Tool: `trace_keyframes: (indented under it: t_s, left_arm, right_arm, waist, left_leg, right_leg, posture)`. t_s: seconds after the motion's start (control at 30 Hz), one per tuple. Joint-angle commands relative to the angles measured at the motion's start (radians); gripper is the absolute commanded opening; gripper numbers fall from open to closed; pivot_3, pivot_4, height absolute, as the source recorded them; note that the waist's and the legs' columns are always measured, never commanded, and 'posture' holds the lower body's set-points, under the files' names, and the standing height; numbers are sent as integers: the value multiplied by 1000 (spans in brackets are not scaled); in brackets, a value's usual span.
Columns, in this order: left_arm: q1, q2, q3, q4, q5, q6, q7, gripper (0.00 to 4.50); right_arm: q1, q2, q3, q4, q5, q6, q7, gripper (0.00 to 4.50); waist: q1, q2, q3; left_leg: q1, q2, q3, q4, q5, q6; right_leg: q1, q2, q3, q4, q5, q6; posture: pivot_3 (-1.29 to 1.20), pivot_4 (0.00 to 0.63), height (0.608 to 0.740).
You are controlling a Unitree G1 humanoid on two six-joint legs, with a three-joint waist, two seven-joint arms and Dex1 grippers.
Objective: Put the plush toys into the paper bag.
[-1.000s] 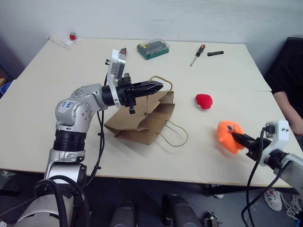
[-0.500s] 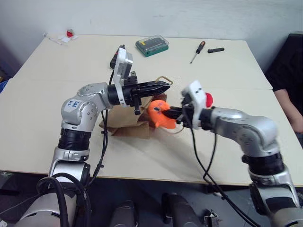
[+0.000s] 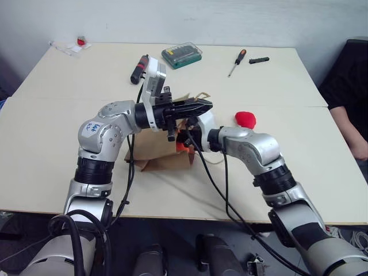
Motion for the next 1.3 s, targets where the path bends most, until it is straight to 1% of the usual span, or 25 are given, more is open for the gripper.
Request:
trace_keyframes:
  t_s: [0.03, 0.17, 0.27, 0.33, 0.37, 0.4, 0.5, 0.6, 0.67, 0.73, 0.8, 0.83, 0.93, 1.03, 1.13, 1.23, 1.3]
  left_arm:
    - [-28, 1, 35, -8, -2, -33, 15, 0]
    - [-18, 48, 64, 8, 1, -34, 12, 0]
    - [-5, 89, 94, 25, -2, -27, 16, 0]
    - [7, 107, 110, 25, -6, -20, 23, 0]
    - [15, 114, 119, 22, -10, -14, 30, 0]
    - [21, 118, 125, 19, -14, -8, 36, 0]
    - [40, 126, 137, -4, -24, 7, 51, 0]
    - [49, 127, 164, -24, -52, 41, 73, 0]
    - [46, 126, 184, -28, -77, 71, 92, 0]
    - [42, 133, 205, -35, -103, 100, 103, 0]
    - [36, 139, 226, -33, -123, 126, 117, 0]
    - [33, 142, 234, -29, -130, 134, 123, 0]
    - [24, 149, 246, -14, -137, 146, 127, 0]
    - [15, 149, 247, -11, -138, 147, 132, 0]
    - [4, 140, 246, -15, -146, 148, 143, 0]
    - [5, 131, 239, -29, -147, 145, 149, 0]
    - [8, 126, 236, -39, -148, 145, 153, 0]
  right_arm:
    - [17, 34, -66, 0, -25, -47, -42, 971]
    - [86, 38, -112, -98, -20, -48, -53, 2385]
    - [162, 1, -156, -283, 30, 27, -48, 3449]
    - [219, -46, -182, -419, 56, 64, -36, 4028]
    - [253, -81, -207, -496, 69, 85, -36, 4406]
    - [287, -117, -240, -567, 83, 103, -39, 4484]
    - [395, -212, -409, -750, 180, 196, -55, 4484]
    - [581, -330, -663, -866, 258, 250, -27, 4484]
    - [718, -386, -799, -873, 240, 220, -8, 4484]
    - [849, -412, -920, -830, 189, 177, -16, 4484]
    - [919, -417, -984, -798, 165, 147, -28, 4484]
    - [923, -411, -993, -789, 168, 144, -42, 4484]
    - [857, -389, -936, -752, 162, 135, -96, 4484]
    - [737, -364, -801, -654, 113, 87, -128, 4484]
    - [559, -333, -639, -443, 9, -6, -156, 4484]
    - [375, -298, -512, -192, -102, -114, -182, 4484]
    - [287, -282, -452, -59, -158, -172, -184, 4484]
  waist:
    - [1, 0, 0]
    - [0, 0, 0]
    - [1, 0, 0]
    - [1, 0, 0]
    - [2, 0, 0]
    - [3, 0, 0]
    - [9, 0, 0]
    - [24, 0, 0]
    - [31, 0, 1]
    - [32, 0, 0]
    - [31, 0, 1]
    - [26, 0, 1]
    - [6, -1, 1]
    - [-4, -1, 1]
    - [-5, -1, 1]
    - [-2, 0, 2]
    - [1, 0, 2]
  left_leg:
    - [0, 0, 0, 0, 0, 0]
    - [0, 0, 0, 0, 0, 0]
    - [0, 0, 0, 0, 0, 0]
    - [0, 0, 0, 0, 0, 0]
    - [0, 0, 0, 0, 0, 0]
    - [0, 0, 0, 0, 0, 0]
    - [0, 0, -1, -1, 0, 0]
    - [0, -1, -1, -1, -1, 1]
    - [0, 0, -1, -1, -1, 1]
    - [1, -1, -1, -1, -1, 1]
    - [2, -1, 0, -1, -1, 1]
    - [3, -2, 0, -1, 0, 1]
    - [6, -1, 4, -1, 0, 0]
    - [10, -1, 5, -2, 2, -3]
    - [12, -1, 7, -3, 2, -3]
    - [12, -1, 9, -3, 2, -3]
    - [11, -1, 9, -3, 2, -3]
  right_leg:
    - [0, 0, 0, 0, 0, 0]
    - [0, 0, 0, 0, 0, 0]
    - [0, 0, 0, 0, 0, 0]
    - [0, 0, 0, 0, 0, 0]
    - [0, 0, 0, 0, 0, 0]
    - [0, 0, 0, 0, 0, 0]
    - [0, -1, -1, -1, 0, 0]
    - [1, -1, -1, -2, 0, 0]
    - [2, 0, -1, -3, 0, 0]
    - [3, 0, 0, -3, 0, 0]
    - [3, 0, 1, -2, 0, 0]
    - [3, 0, 1, -2, 0, 0]
    - [3, 1, 5, -2, 0, 1]
    - [3, 3, 7, 1, 0, 0]
    - [3, 3, 9, 2, 0, 0]
    - [3, 3, 10, 2, 0, 0]
    - [2, 3, 10, 1, 0, 0]
  posture:
    - [0, 150, 740]
    - [0, 150, 740]
    - [0, 150, 740]
    - [0, 150, 740]
    - [0, 150, 740]
    - [0, 150, 740]
    - [0, 150, 740]
    - [0, 150, 740]
    - [0, 150, 740]
    - [0, 150, 740]
    - [0, 150, 740]
    - [0, 150, 740]
    - [0, 150, 740]
    - [0, 150, 740]
    - [0, 150, 740]
    - [0, 150, 740]
    - [0, 150, 740]
